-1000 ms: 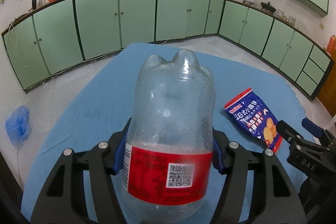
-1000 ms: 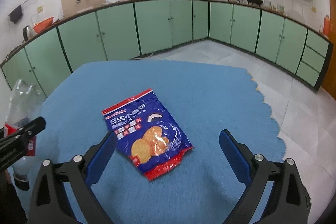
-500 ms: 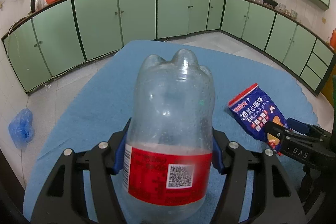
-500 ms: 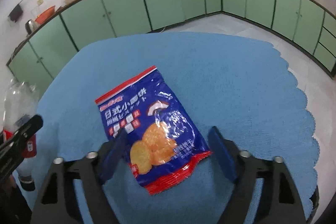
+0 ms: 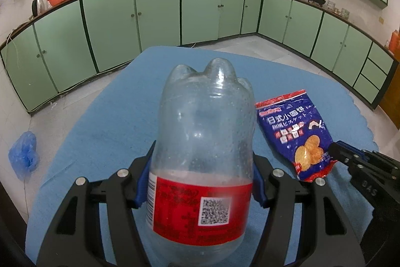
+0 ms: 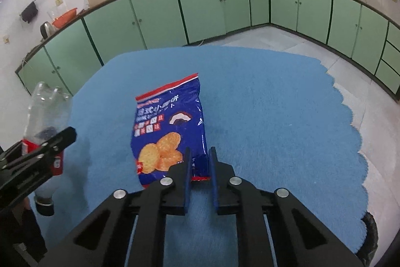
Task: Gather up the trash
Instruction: 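Grasp the clear red-labelled bottle with the left tool while the right grasps the blue snack bag, then carry the bottle and snack bag over the black bin with both tools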
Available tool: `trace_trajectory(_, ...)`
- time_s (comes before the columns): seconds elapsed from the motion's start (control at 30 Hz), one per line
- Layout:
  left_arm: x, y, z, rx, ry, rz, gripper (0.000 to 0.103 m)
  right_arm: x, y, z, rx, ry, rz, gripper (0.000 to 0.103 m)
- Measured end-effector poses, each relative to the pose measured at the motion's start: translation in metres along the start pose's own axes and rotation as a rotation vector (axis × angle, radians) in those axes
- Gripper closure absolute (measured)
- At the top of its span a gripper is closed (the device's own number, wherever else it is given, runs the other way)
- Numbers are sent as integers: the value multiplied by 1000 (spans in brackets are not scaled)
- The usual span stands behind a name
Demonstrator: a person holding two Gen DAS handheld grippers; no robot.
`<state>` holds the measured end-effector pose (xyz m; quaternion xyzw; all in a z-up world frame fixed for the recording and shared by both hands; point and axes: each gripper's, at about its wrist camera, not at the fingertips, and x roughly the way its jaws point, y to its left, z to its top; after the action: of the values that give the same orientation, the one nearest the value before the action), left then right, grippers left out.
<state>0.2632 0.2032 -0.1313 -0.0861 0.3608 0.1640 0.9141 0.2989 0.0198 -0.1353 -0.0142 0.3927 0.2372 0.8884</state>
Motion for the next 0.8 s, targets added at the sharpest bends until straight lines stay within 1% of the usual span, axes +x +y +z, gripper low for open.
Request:
trace_trajectory(0.03, -2, 0, 1, 0, -4, -3, 42, -5, 0, 1, -2, -9, -1, 95)
trace_trajectory(0.1, -5, -1, 1, 3, -11, -10, 42, -16, -1, 4, -4, -26, 0, 98)
trace_trajectory(0.13, -7, -2, 1, 4, -16, -15, 42, -21, -1, 4, -5, -32, -2, 101)
trace_trajectory(0.33, -18, -14, -1, 22, -36, -53, 42, -54, -2, 9, -17, -82, -12, 102)
trace_trajectory(0.47, -30, -27, -3, 33, -53, -86, 42, -80, -3, 10, -32, -117, -17, 102)
trace_trajectory(0.8, -57, -64, -4, 85, -84, -165, 42, -123, -10, 5, -42, -167, -46, 102)
